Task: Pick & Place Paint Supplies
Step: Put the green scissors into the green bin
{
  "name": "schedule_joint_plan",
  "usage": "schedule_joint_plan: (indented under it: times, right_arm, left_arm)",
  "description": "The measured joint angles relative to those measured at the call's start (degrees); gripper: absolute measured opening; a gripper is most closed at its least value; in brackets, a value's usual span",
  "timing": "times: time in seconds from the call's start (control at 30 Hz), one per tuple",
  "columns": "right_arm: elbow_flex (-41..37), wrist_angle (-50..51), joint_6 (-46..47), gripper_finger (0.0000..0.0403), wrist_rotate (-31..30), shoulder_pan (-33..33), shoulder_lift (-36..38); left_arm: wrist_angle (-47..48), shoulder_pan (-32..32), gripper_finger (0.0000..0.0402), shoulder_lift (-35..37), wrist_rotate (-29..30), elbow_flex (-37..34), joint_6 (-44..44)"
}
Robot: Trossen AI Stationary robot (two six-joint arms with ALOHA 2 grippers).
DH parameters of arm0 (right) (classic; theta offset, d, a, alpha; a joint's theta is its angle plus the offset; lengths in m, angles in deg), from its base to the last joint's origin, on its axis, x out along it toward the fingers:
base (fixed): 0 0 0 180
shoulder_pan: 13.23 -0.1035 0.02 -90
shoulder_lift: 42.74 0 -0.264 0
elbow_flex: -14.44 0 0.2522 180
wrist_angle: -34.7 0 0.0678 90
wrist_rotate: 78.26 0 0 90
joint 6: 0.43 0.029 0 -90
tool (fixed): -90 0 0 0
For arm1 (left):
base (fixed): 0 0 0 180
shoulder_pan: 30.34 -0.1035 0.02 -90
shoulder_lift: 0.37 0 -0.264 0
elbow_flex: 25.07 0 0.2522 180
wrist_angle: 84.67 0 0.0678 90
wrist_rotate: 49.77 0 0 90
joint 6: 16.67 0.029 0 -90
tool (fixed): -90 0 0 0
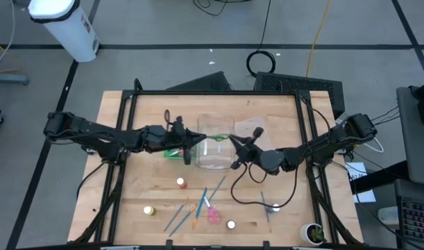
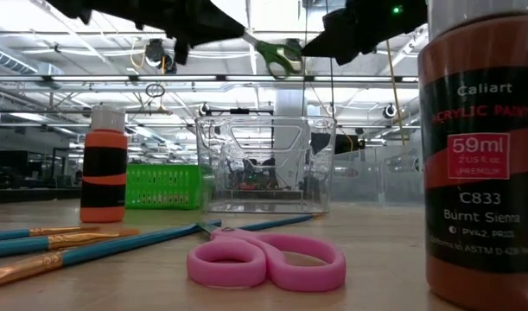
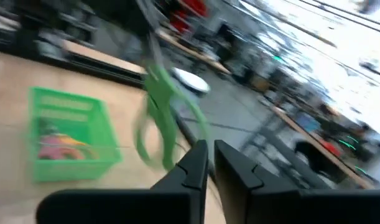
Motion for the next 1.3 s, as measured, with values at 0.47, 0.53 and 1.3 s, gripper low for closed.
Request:
schedule_joint_plan:
  times: [0.47, 0.53, 1.3]
  right_arm:
    - [0.0, -1.1, -14.6, 0.012, -17.9, -7.4, 8.9]
    - [0.0, -2.2, -16.4, 0.0122, -22.6, -7.4, 10.7]
    - [-8.3, -2.6, -16.1, 0.0114, -26.4, -8.3, 27.3]
  left_arm:
    - [1.3, 9.0, 0.0005, 22.7, 24.5, -21.4, -21.0]
    - [1.7, 9.1, 0.0005, 26.8, 25.3, -24.1, -24.8]
    - [10.5, 12.7, 0.0005, 29.0, 19.6, -34.9, -60.0]
